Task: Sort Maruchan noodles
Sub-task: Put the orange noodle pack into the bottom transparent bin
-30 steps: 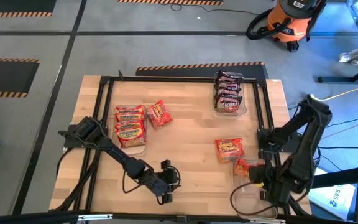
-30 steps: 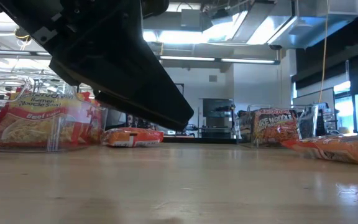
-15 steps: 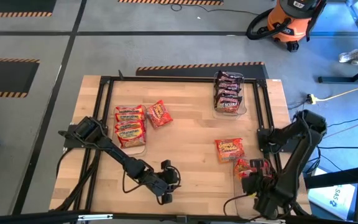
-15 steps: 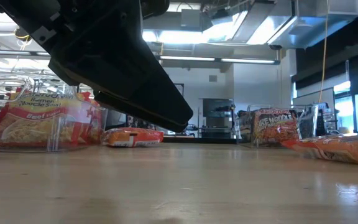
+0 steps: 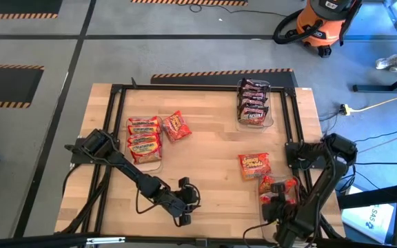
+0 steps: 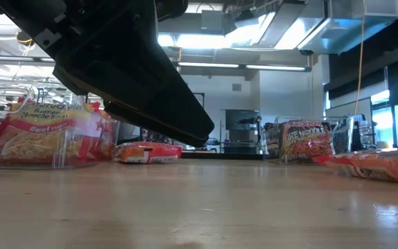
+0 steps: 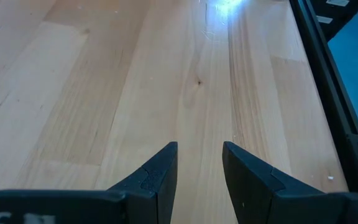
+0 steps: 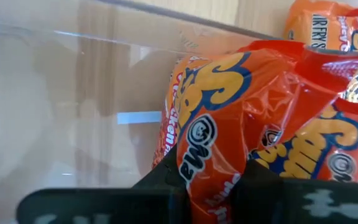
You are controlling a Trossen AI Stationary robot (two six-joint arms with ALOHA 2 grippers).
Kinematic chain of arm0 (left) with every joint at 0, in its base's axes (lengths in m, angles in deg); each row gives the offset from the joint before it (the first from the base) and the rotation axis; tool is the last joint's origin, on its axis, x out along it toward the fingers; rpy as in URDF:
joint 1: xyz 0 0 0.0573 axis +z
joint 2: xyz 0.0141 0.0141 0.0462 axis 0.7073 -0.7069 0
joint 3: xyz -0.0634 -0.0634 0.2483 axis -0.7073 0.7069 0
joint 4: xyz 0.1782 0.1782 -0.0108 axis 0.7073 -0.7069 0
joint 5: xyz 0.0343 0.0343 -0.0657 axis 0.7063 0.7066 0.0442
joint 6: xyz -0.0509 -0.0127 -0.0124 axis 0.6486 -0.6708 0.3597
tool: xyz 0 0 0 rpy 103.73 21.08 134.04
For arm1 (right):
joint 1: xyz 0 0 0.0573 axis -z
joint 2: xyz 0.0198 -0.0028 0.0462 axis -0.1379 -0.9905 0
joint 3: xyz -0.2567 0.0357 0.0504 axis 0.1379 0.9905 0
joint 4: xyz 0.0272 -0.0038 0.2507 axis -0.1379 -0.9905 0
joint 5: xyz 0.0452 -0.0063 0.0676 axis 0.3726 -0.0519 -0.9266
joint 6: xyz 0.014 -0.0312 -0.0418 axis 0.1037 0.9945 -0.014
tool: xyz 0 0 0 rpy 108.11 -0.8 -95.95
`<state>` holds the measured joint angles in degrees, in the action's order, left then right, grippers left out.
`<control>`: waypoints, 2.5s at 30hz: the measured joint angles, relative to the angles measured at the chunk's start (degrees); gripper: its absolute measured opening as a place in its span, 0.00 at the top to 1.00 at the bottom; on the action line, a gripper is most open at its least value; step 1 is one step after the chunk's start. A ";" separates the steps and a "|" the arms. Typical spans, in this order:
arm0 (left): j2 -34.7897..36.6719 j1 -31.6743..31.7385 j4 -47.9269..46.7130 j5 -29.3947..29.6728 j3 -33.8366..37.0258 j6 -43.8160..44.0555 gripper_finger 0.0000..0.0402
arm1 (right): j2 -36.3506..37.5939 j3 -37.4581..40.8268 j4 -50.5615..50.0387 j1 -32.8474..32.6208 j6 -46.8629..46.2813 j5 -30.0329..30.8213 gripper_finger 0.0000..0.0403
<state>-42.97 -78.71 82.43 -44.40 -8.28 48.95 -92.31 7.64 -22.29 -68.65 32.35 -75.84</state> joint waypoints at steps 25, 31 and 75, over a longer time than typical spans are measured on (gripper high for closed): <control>0.00 0.00 -0.02 -0.21 0.00 -0.07 0.70 | -2.32 -7.05 -13.37 0.00 1.40 2.06 0.46; 0.00 0.00 -0.02 -0.20 0.00 -0.09 0.70 | -2.32 -8.28 -19.53 0.00 -0.30 3.95 0.46; -0.02 -2.38 -0.02 0.52 0.00 0.28 0.70 | 15.93 18.19 7.17 41.50 17.74 -13.95 0.55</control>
<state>-42.99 -81.09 82.41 -43.88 -8.28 49.23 -76.37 25.83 -15.13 -27.15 50.09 -89.79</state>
